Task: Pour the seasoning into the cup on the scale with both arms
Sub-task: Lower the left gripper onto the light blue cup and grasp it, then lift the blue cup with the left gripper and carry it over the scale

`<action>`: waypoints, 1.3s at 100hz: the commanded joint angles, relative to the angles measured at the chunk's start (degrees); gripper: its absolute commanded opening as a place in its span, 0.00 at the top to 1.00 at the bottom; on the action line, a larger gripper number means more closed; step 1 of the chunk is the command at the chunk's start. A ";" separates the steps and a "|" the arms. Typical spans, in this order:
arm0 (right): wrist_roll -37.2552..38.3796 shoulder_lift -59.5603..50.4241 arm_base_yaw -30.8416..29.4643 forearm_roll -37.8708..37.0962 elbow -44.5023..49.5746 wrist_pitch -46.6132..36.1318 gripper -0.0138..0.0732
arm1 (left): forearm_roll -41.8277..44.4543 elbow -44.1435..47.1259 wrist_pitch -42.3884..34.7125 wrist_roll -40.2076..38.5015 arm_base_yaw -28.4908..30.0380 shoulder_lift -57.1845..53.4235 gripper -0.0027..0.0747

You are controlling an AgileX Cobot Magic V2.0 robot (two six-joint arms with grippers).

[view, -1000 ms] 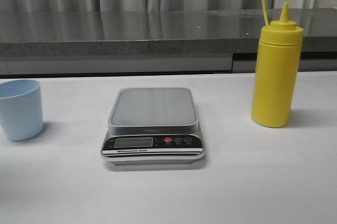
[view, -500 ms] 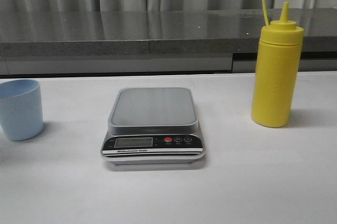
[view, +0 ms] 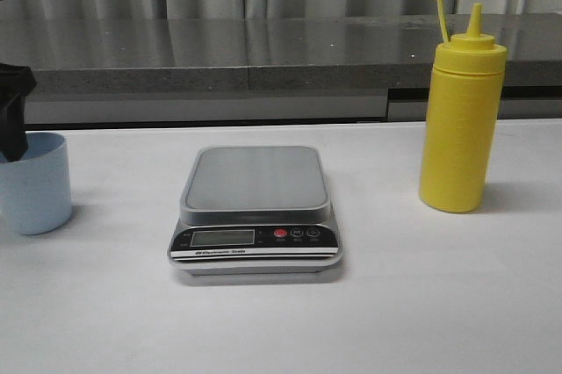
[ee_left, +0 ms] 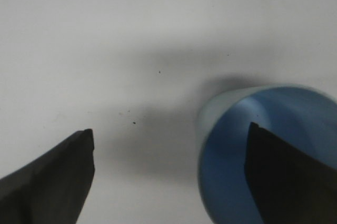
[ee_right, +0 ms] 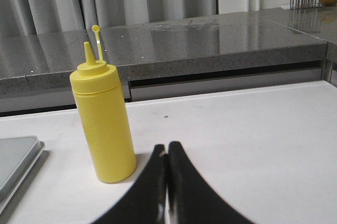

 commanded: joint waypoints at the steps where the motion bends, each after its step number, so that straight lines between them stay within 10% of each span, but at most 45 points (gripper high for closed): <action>1: -0.56 -1.37 -0.49 -0.17 -1.00 -4.03 0.92 | -0.67 -1.85 -1.34 -0.62 0.00 -1.38 0.27; 43: -0.56 -1.37 -0.49 -0.17 -1.00 -4.03 0.92 | -2.81 -1.85 -1.94 -0.62 0.00 -0.77 0.99; 79: -0.56 -1.37 -0.49 -0.17 -1.00 -4.03 0.92 | -4.26 -8.99 3.79 1.27 -2.14 -1.20 0.99; 130: -0.56 -1.37 -0.49 -0.17 -1.00 -4.03 0.92 | -4.26 -28.72 10.46 1.92 -19.32 2.19 0.99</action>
